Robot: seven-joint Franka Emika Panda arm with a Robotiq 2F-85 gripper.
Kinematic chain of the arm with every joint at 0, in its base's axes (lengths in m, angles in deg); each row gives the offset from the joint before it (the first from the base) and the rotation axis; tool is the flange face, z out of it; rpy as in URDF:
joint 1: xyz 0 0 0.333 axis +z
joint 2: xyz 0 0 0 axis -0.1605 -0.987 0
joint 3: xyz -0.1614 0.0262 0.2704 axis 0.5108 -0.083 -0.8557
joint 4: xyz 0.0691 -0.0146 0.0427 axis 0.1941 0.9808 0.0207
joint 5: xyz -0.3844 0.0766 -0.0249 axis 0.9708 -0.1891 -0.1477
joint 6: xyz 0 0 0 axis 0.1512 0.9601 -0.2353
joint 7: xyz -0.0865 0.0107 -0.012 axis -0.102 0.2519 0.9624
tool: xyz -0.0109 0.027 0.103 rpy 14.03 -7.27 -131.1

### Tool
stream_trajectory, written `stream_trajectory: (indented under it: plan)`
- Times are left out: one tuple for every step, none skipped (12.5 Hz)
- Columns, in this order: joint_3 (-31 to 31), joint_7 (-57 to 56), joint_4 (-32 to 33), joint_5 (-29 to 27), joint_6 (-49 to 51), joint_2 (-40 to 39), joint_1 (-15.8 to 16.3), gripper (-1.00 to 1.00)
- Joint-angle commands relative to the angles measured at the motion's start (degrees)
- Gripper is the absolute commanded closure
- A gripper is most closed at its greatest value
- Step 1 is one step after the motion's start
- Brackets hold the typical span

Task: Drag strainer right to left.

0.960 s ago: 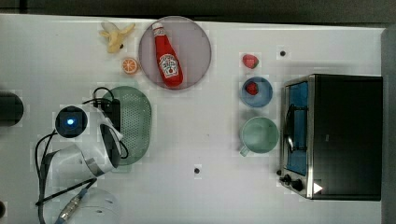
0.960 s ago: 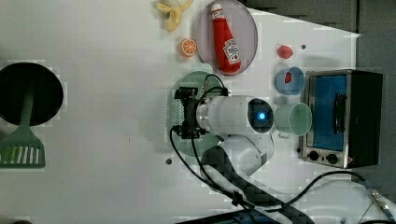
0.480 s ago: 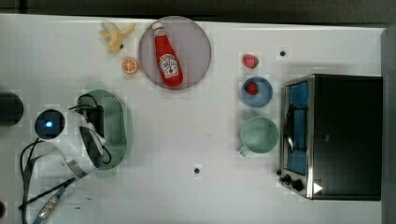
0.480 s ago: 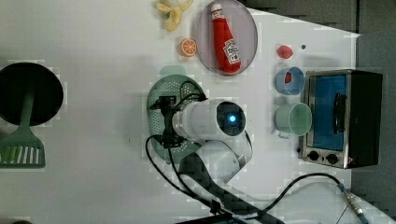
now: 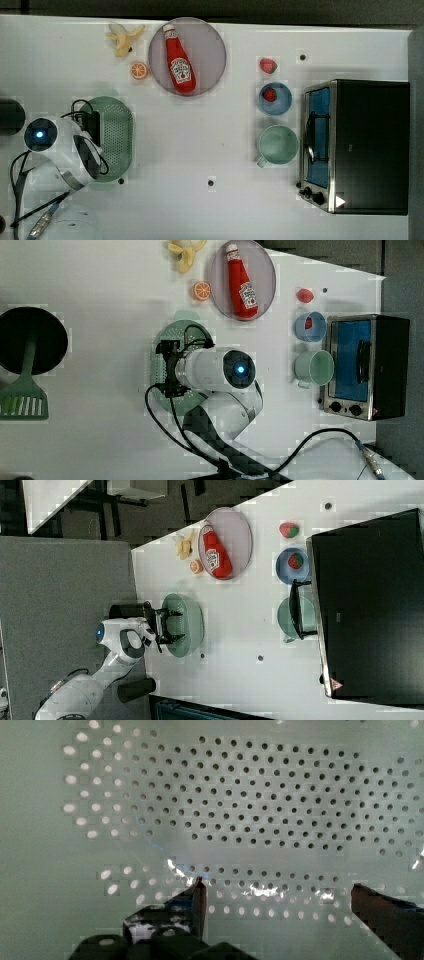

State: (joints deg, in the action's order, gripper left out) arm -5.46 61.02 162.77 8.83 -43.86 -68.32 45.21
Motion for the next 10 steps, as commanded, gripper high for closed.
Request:
stream_trajectory:
  plan:
    - [-0.85, 3.11, -2.61, -0.3, 1.15, -1.19, 1.87, -1.0]
    - [-0.85, 3.13, -2.63, -0.29, 1.07, -1.23, 2.09, -1.0]
    - [-0.85, 3.14, -2.89, -0.29, 0.94, -1.23, 2.24, -1.0]
    - [-0.84, 3.89, -3.25, -0.3, 0.99, -1.36, 2.31, -1.0]
    - [-0.9, 5.18, -3.54, -0.3, 1.02, -1.54, 2.36, -1.0]
    - [-0.82, 6.66, -3.88, -0.28, 0.71, -1.55, 2.4, -1.0]
    - [-0.73, 6.5, -4.19, -0.24, 1.37, -1.39, 2.35, -1.0]
    - [-0.44, 5.27, -4.18, 0.29, 2.28, -0.78, 2.36, -1.0]
    - [0.21, 2.74, -3.99, 0.98, 3.65, 0.56, 2.33, -1.0]
    - [1.09, -0.66, -3.79, 1.15, 6.76, 2.6, 2.3, -1.0]
